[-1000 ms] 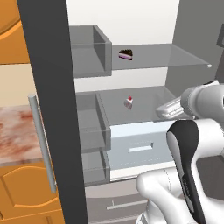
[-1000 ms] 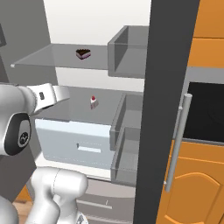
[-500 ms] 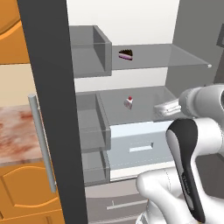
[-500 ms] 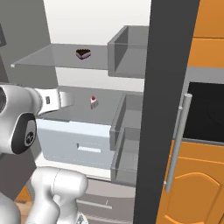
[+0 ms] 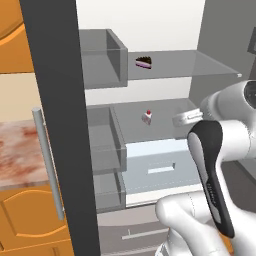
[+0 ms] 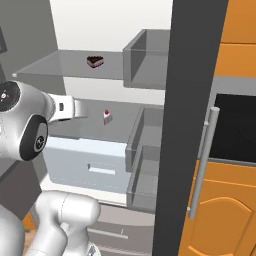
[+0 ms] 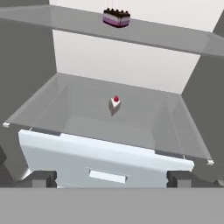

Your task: Take the cakes from the fridge and place them on the empty tray on the dining counter.

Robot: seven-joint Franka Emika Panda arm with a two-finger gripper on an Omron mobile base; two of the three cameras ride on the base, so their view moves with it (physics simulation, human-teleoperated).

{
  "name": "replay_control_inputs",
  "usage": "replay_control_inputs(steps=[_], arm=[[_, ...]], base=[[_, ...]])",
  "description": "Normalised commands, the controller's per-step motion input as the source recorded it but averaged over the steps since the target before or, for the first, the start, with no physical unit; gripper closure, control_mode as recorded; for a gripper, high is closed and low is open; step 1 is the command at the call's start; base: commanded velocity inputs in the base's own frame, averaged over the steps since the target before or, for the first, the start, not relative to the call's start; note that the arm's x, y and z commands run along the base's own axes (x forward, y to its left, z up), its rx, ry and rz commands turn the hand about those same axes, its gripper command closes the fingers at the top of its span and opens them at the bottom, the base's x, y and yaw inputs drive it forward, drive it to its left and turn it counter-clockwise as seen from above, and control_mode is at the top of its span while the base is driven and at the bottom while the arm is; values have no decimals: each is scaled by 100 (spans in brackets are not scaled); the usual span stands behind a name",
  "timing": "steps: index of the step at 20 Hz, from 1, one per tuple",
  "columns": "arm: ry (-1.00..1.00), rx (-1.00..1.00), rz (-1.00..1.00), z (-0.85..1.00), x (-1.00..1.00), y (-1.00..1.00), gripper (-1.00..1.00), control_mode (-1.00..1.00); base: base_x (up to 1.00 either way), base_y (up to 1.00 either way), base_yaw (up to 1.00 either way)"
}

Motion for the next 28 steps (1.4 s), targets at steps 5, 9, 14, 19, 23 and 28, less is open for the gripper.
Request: replay_control_inputs(steps=[5,9,14,19,23,28], arm=[[0,0,0,-49,16,0,-100,-100],[3,0,0,-8,41,0,-100,-100],[16,0,-1,-5,45,0,-100,-100],[14,0,-2,-21,31,0,-100,-100],[3,0,-1,-23,34,0,-100,-100],[0,0,0,-26,35,0,-100,-100]], base=[[0,0,0],[0,0,0],[0,0,0],[0,0,0],[0,0,0],[0,0,0]])
